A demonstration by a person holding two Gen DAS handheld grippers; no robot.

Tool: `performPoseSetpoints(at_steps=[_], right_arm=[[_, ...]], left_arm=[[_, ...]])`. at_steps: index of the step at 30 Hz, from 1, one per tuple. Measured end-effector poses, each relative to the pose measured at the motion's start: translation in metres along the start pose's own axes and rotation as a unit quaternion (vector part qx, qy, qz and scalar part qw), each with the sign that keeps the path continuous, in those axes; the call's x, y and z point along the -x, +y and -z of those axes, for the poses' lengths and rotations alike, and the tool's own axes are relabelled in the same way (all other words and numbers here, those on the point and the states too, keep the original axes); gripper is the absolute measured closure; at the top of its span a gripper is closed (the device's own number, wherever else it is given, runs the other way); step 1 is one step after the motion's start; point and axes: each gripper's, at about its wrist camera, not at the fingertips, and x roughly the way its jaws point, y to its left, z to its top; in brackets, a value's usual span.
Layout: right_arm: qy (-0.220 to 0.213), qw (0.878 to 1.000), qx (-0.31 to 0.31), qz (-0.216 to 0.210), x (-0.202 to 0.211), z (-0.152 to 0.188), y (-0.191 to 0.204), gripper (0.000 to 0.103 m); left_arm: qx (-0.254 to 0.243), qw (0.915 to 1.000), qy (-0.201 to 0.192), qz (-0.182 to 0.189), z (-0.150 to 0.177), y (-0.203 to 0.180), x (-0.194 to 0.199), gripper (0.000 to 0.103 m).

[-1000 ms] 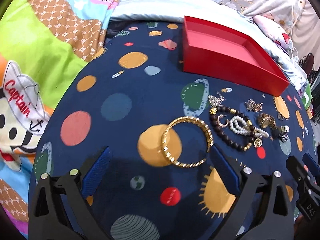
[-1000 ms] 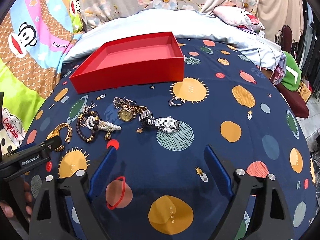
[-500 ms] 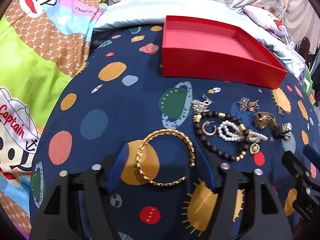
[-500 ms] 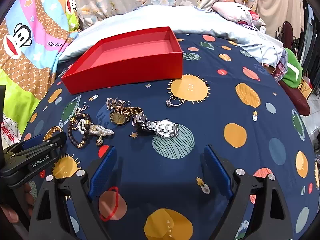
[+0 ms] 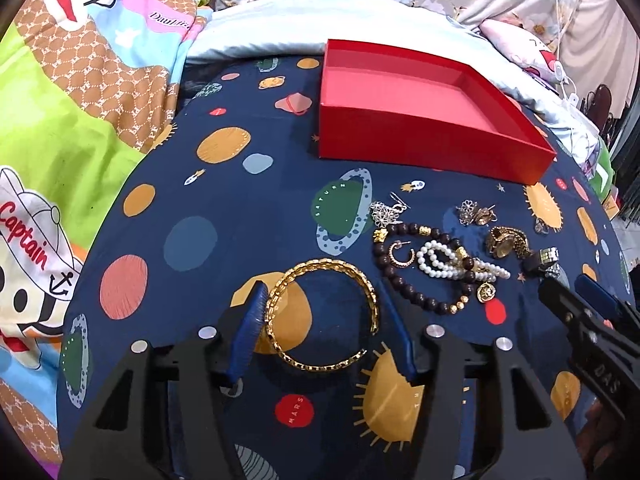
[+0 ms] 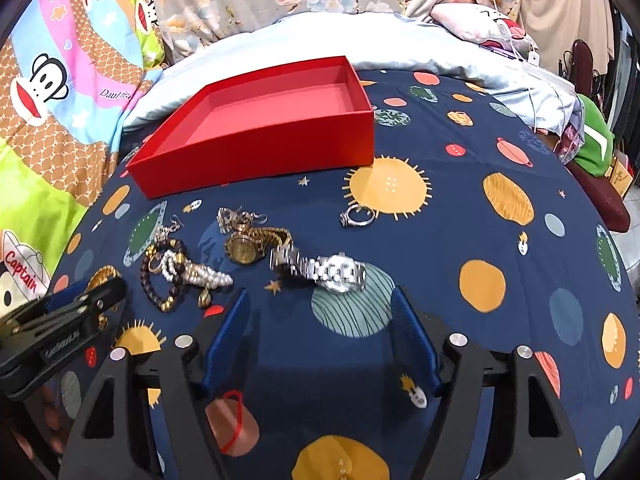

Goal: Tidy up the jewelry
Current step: 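Grasp the gold twisted bangle with the left tool while the right tool grasps the silver watch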

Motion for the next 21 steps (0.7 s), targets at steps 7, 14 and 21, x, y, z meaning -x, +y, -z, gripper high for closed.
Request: performPoseSetpoints(at_steps=[7,14,21], right_arm=[[0.001,1.000,-0.002,-0.007,-0.015,-0.010,0.004,0.048],[-0.010,1.000,-0.008,-0.015,-0.016,-0.016,0.000,0.068],[-0.015,0.999,-0.008,-0.030,-0.008,-0.016,0.000,0.093]], left_arm=[[0.003,1.0000,0.001,0.000,-0.001,0.002,-0.002,0.049],[0.004,1.0000,0.003,0.001,-0.002,0.001,-0.004,0.049],[0.005,1.0000,0.002,0.003,-0.002,0.001,-0.003,0.049]])
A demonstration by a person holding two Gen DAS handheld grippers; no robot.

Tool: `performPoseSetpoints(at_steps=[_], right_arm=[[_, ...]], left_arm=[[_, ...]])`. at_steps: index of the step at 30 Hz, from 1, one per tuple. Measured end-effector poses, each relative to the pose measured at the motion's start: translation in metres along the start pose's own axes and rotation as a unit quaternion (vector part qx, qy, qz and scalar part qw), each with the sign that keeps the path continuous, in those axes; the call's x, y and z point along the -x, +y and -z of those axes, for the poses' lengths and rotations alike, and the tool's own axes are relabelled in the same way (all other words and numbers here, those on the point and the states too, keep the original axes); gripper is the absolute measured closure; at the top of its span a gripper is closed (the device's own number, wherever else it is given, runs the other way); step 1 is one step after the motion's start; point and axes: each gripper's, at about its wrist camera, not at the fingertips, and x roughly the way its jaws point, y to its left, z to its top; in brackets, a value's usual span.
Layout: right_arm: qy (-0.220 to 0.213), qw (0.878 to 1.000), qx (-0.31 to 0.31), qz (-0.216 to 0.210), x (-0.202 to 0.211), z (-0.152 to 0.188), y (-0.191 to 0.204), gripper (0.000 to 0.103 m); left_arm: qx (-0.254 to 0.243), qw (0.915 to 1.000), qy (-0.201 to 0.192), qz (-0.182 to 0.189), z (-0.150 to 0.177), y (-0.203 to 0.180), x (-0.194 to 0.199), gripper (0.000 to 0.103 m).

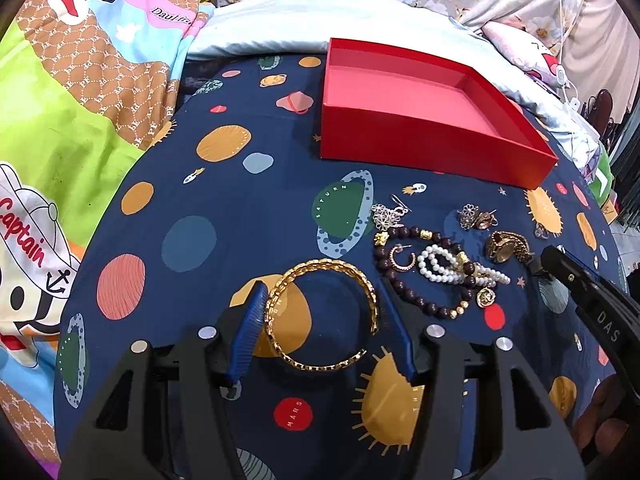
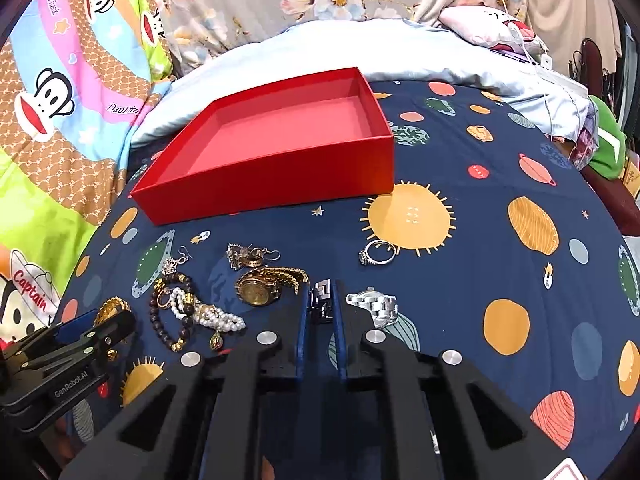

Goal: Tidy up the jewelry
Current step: 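Grasp the gold twisted bangle with the left tool while the right tool grasps the silver watch, then carry the bangle into the red tray with the left tool while the right tool drops the watch there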

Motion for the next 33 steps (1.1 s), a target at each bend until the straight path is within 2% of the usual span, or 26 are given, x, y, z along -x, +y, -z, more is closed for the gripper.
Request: performPoseSetpoints(at_steps=[9,19,26,33], right_arm=[[-0.032,0.999,-0.016,-0.012,0.041,-0.007,-0.009,0.095],[-0.070,0.997,-0.010,-0.034,0.080,-0.032,-0.009,0.095],[-0.090,0.994,0.003,-0.062,0.078,-0.079,-0.010,0.095],[-0.102,0.992,0.023,-0.077,0.036,-0.163,-0.005,0.095]], left_arm=[[-0.005,0.9998,-0.018,0.011,-0.003,-0.006,0.022,0.049],[-0.016,0.9983,-0.044,0.035,-0.025,-0.016,0.050,0.049],[-0.027,0.9959,-0.066,0.056,-0.072,-0.023,0.051,0.049],[-0.051,0.9914,-0.105,0.058,-0.150,-0.041,0.032,0.049]])
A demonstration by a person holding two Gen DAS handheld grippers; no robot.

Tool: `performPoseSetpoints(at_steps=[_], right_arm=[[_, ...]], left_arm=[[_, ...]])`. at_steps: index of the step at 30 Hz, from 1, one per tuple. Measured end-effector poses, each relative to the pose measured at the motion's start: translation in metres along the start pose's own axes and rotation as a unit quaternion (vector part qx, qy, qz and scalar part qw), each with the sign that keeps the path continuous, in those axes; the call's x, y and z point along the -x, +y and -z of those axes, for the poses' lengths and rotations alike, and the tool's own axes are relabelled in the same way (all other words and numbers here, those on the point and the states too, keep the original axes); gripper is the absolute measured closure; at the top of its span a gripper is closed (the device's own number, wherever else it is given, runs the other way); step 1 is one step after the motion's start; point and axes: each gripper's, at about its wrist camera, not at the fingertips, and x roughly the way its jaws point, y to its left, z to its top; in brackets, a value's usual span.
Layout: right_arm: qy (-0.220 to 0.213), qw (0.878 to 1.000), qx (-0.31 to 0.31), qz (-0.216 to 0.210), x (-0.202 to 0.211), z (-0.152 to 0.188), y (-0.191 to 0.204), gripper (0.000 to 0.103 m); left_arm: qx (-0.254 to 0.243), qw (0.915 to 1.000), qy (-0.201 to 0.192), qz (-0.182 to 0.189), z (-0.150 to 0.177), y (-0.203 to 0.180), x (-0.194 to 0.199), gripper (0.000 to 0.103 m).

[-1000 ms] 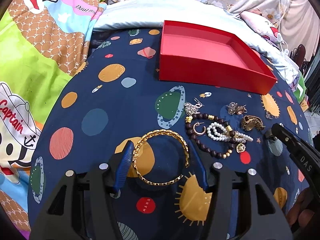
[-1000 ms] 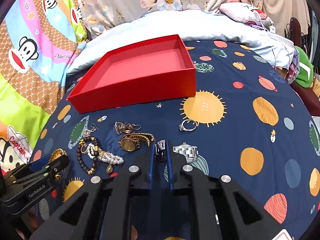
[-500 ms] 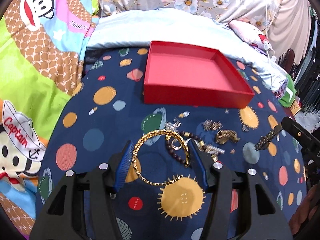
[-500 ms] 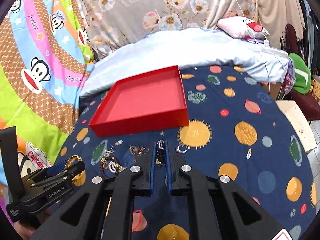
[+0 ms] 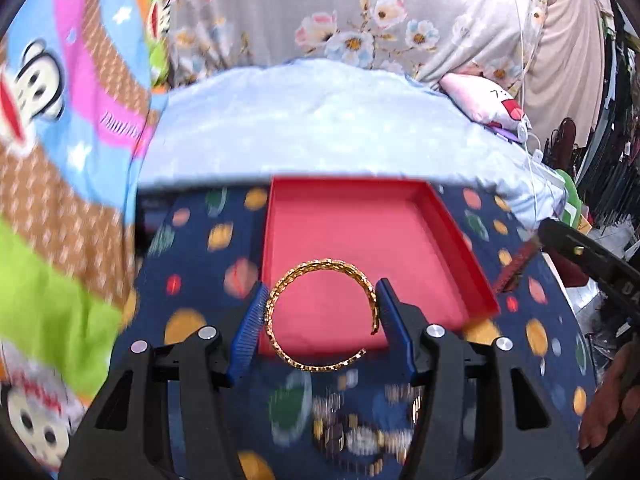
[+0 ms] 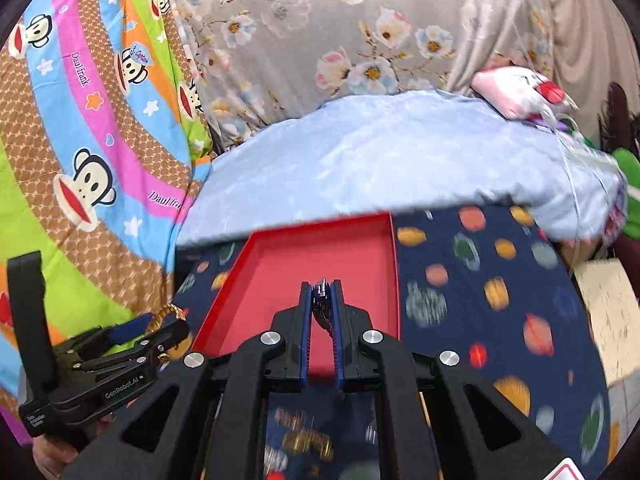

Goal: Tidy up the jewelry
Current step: 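Carry the bangle into the red tray with the left tool while the right tool drops the watch there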

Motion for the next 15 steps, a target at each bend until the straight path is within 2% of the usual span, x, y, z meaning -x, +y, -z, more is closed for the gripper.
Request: performPoseSetpoints(at_steps=[4,7,15], right_arm=[[0.003,1.000,0.000,-0.006,-0.043,-0.033,-0.005,0.095],[0.014,1.000,-0.011,-0.015,-0.074,-0.048,-0.009,0.095],[0.056,0.998,-0.012,0.004,-0.152,-0.056,-0.021,0.095]], left_arm=[[-0.002,1.0000,-0.004,0.002,-0.037,0.000,-0.035,0.049],[-0.004,0.9998,0.011,0.014,-0.060,-0.002,-0.075,0.049],[-0.010,0.9988,0.047,0.010,-0.079,-0.005,-0.153,0.049]])
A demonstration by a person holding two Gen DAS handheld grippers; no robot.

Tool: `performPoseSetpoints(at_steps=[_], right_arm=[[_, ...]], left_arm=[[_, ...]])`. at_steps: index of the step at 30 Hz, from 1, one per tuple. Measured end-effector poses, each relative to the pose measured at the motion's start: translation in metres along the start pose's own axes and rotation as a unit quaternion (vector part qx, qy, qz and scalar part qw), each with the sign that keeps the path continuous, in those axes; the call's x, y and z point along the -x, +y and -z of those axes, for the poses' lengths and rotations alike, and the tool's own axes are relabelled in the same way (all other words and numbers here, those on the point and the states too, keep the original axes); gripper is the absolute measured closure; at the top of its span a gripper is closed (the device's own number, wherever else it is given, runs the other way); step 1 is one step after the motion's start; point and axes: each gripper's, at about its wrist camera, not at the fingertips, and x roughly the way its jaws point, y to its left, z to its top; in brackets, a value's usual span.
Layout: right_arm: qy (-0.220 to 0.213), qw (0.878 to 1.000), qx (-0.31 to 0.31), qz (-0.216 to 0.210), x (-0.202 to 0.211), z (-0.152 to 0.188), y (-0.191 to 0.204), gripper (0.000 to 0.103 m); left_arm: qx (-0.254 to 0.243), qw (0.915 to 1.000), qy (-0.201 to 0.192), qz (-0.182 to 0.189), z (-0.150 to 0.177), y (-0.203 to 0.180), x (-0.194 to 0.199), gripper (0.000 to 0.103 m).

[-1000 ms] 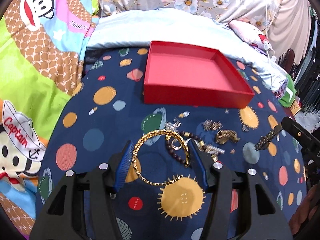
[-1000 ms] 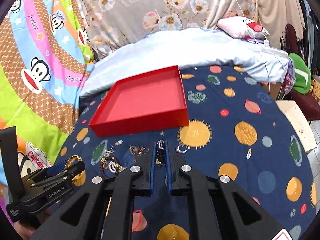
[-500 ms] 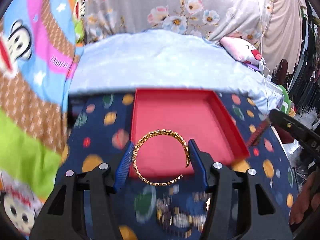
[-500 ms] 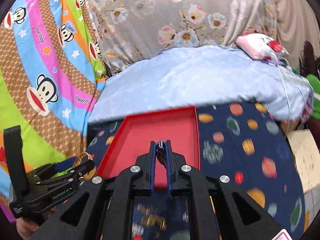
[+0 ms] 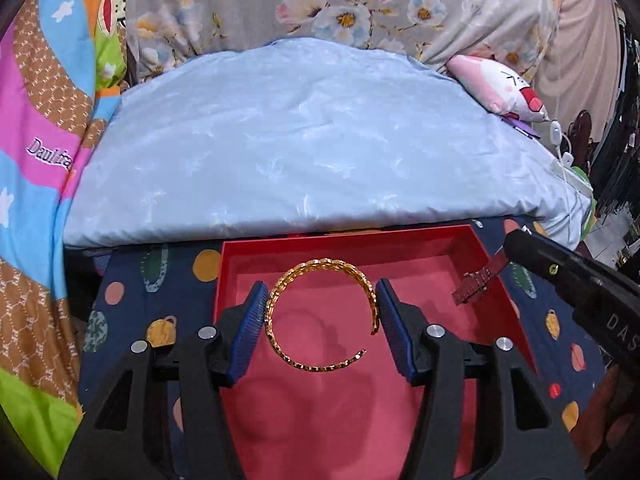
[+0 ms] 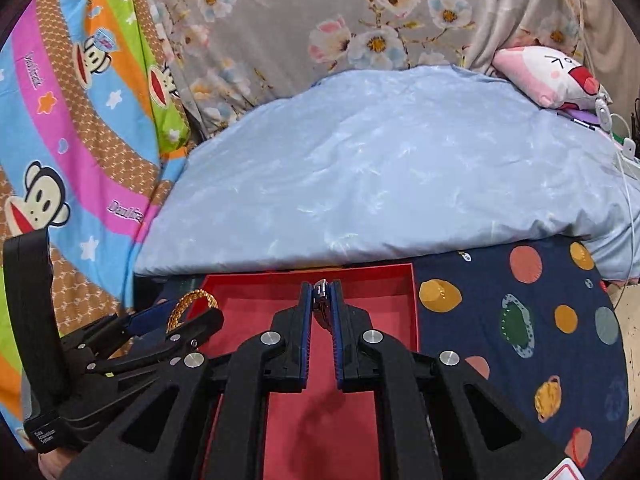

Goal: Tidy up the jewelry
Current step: 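Carry the bangle into the red tray with the left tool while the right tool drops the watch there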

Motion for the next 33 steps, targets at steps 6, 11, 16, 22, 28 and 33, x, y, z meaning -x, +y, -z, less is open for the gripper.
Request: performPoseSetpoints(at_steps=[6,11,16,22,28,33], right_arm=[[0.015,0.999,0.023,0.023,-0.030,0.004,0.000,0.094],[-0.006,0.998,0.047,0.044,-0.018,0.007,0.008,0.071],[-0.019,0.998,0.042,0.035,0.021,0.020,0.010,0.065],[-0.017,0.999,0.035,0.031,0.083,0.072,0.005,0.059],[0.024,0.999,0.016,0.025,0.123,0.152,0.006,0.059],[0.061,0.998,-0.001,0.005,0.131,0.207,0.013,0.059]], left_arm=[[0.001,0.9998,0.018,-0.008,-0.001,0.001,-0.029,0.048],[0.006,0.9997,0.004,-0.024,-0.005,0.004,-0.023,0.025],[0.017,0.9993,-0.006,-0.031,0.004,0.012,0.007,0.025],[0.017,0.9987,-0.014,-0.047,0.054,0.023,0.066,0.024],[0.044,0.9971,-0.006,-0.062,0.116,0.041,0.109,0.019],[0.066,0.9948,0.036,-0.069,0.180,0.047,0.124,0.019]])
